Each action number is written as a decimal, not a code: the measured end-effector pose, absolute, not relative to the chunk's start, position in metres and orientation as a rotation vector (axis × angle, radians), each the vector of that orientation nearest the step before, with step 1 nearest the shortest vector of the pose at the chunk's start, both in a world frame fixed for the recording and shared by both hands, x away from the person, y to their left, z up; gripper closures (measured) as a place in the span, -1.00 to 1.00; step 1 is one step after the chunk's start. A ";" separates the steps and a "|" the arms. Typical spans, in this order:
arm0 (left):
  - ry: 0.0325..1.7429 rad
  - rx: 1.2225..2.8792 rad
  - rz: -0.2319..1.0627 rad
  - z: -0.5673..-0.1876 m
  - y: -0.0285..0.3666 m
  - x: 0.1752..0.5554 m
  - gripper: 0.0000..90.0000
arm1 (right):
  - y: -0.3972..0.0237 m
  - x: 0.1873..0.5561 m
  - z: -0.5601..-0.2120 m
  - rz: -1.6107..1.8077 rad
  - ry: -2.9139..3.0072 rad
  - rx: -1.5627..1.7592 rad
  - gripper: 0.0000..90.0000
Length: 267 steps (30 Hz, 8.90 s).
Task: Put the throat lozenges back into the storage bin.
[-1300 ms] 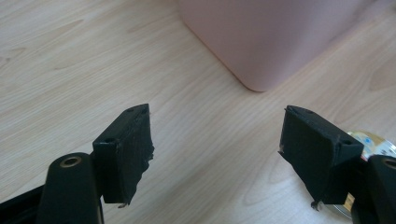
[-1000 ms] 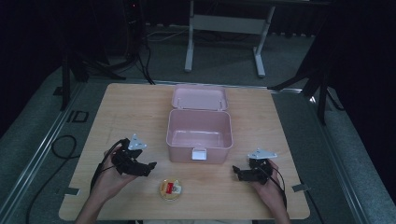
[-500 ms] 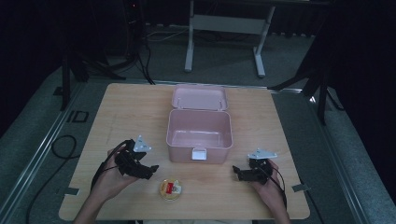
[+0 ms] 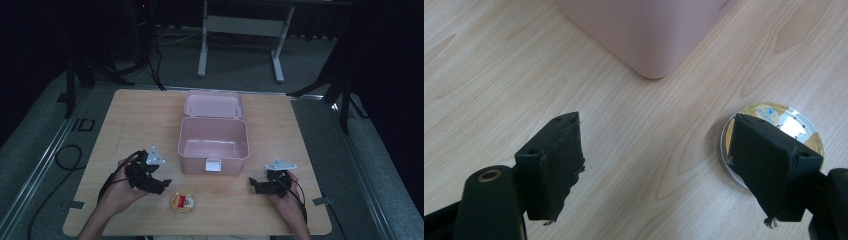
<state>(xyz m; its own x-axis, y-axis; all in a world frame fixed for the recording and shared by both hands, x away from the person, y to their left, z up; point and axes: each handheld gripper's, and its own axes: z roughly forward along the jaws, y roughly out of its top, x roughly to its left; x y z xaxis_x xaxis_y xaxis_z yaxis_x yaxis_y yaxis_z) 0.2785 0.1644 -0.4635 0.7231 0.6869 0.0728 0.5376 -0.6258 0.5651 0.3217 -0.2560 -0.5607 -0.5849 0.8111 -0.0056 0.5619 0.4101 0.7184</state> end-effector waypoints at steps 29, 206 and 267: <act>0.819 2.517 0.323 -0.463 0.149 0.275 -0.50 | -0.256 0.322 -0.561 0.978 2.318 1.182 -0.70; 0.576 2.937 0.116 -0.485 0.086 0.279 -0.54 | -0.256 0.322 -0.561 0.978 2.318 1.182 -0.70; 0.668 2.813 0.226 -0.390 0.115 0.309 -0.54 | -0.256 0.322 -0.561 0.977 2.319 1.184 -0.70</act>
<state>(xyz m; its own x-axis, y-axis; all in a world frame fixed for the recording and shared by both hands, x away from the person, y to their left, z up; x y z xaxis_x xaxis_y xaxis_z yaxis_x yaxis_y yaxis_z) 0.3087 0.1153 -0.3897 0.8836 0.4589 0.0937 0.4217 -0.8665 0.2671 0.3217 -0.2560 -0.5606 -0.5848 0.8112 -0.0051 0.5631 0.4104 0.7172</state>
